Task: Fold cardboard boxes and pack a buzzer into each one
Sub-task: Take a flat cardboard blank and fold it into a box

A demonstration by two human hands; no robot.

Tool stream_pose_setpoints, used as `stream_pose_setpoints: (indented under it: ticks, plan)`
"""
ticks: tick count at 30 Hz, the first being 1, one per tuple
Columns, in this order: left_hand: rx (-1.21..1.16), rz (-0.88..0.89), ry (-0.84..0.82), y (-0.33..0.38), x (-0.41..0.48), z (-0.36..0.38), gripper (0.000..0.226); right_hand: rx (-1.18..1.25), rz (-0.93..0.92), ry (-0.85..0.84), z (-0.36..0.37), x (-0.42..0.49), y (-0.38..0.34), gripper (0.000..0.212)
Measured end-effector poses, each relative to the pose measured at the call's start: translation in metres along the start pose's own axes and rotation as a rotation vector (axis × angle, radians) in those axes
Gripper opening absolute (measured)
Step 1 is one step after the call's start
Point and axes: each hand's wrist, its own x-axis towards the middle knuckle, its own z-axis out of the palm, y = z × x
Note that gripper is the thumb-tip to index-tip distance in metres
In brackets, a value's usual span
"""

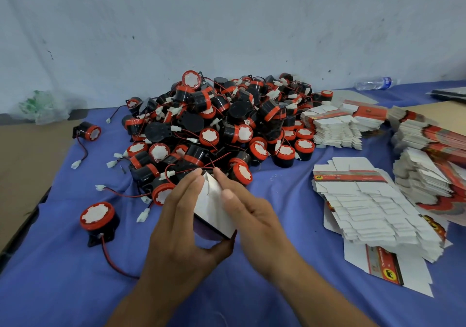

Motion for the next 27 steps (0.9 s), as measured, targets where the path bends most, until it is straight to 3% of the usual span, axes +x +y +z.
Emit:
stream_pose_setpoints:
  ticks: [4, 9, 14, 20, 24, 27]
  plan:
    - [-0.016, 0.014, 0.026, 0.002, -0.001, 0.000, 0.078, 0.316, 0.110, -0.056, -0.018, 0.004, -0.005, 0.028]
    - [0.034, 0.018, 0.055, 0.002, -0.002, 0.002, 0.072, 0.082, 0.041, 0.017, -0.008, 0.003, 0.002, 0.033]
    - [0.011, -0.114, 0.090, -0.005, 0.003, -0.005, 0.087, 0.292, 0.145, 0.027, -0.014, 0.003, 0.005, 0.042]
    - [-0.047, -0.151, 0.075, -0.004, 0.001, -0.004, 0.092, 0.328, 0.094, -0.020, -0.014, 0.000, 0.007, 0.036]
    - [-0.125, -0.094, -0.003, 0.003, -0.005, 0.001, 0.065, 0.170, 0.031, -0.021, -0.018, 0.001, 0.009, 0.038]
    - [-0.245, -0.100, -0.060, 0.003, -0.005, 0.002, 0.060, -0.327, -0.110, -0.098, -0.029, -0.001, 0.011, 0.057]
